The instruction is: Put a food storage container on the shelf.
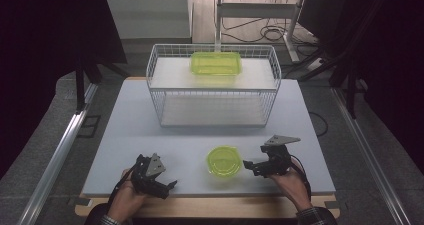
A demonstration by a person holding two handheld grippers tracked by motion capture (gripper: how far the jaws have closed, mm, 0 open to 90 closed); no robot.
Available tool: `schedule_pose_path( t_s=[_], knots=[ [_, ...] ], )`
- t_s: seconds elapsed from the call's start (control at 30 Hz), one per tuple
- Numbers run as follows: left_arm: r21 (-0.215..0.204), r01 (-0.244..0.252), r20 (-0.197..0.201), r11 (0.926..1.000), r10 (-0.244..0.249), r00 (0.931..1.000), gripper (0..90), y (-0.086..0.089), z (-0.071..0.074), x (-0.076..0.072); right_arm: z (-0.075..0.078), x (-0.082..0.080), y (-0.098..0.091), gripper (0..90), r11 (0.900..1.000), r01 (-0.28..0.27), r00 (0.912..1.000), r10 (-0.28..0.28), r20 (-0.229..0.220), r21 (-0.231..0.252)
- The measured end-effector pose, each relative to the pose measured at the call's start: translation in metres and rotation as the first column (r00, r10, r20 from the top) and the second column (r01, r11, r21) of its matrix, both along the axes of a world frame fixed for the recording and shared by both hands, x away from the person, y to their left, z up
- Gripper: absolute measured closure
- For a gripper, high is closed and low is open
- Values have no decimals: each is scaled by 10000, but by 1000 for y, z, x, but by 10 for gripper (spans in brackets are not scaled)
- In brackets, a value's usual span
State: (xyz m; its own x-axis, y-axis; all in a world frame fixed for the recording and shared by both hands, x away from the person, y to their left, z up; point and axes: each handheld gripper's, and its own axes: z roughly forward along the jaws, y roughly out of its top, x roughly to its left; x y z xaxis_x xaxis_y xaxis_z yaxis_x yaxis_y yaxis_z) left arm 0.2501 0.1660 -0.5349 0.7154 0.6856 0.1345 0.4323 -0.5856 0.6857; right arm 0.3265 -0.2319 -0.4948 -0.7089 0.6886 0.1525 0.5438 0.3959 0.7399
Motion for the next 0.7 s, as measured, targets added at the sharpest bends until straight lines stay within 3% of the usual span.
schedule_pose_path(
  t_s=[0.27, 0.6, 0.7],
  knots=[
    [142, 45, -22, 9999, -45, 10000, 12, -1, -1, 0, 4, 4, 6, 36, 9990, 13, 9976, 17, -699, 437],
    [187, 53, -20, 9998, -53, 10000, 12, -1, -1, 0, 13, 11, 15, 281, 9914, 38, 9899, 149, -1413, 1310],
    [198, 69, -18, 9998, -69, 10000, 12, -2, -1, 0, 10, 15, 18, 353, 9889, 57, 9821, 224, -1869, 1486]
  ],
)
